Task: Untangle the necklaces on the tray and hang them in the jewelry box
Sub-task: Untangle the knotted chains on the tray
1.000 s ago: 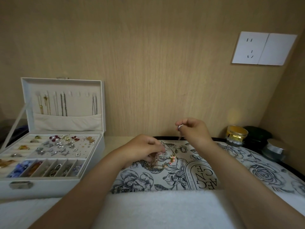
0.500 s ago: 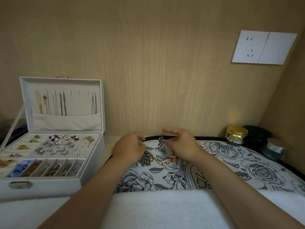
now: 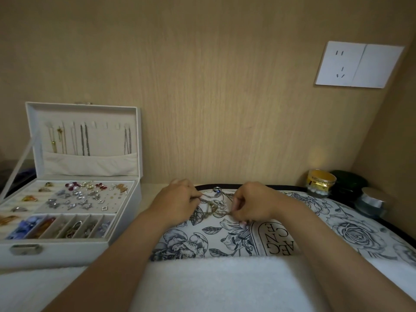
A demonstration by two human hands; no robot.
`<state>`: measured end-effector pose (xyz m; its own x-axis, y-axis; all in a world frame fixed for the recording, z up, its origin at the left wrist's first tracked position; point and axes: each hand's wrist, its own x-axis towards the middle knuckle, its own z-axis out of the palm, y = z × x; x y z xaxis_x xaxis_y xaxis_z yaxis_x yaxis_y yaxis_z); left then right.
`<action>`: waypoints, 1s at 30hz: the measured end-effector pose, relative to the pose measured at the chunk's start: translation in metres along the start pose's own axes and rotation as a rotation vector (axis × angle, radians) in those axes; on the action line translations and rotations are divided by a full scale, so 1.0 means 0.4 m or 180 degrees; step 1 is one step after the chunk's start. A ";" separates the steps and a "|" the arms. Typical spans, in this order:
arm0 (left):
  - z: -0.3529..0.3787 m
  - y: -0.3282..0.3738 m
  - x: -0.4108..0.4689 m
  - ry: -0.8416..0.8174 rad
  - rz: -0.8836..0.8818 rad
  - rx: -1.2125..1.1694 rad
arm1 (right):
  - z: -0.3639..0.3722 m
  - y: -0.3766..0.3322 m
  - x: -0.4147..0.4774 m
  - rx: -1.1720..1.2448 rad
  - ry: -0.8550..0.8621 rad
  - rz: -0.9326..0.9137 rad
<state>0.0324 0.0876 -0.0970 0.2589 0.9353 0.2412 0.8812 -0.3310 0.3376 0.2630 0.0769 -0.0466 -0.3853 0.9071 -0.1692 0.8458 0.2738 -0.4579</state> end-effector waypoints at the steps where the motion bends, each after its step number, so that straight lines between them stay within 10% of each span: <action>1: 0.000 0.002 0.000 -0.0045 -0.0014 0.0062 | -0.005 0.004 -0.001 -0.0163 0.0003 0.0089; 30: -0.094 0.061 -0.016 -0.1141 -0.0158 -0.0062 | 0.025 -0.008 0.012 -0.0099 0.0552 -0.0388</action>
<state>0.0373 0.0688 -0.0559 0.3412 0.9336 -0.1092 0.8894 -0.2830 0.3589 0.2546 0.0773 -0.0545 -0.4185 0.9074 0.0397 0.8088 0.3922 -0.4383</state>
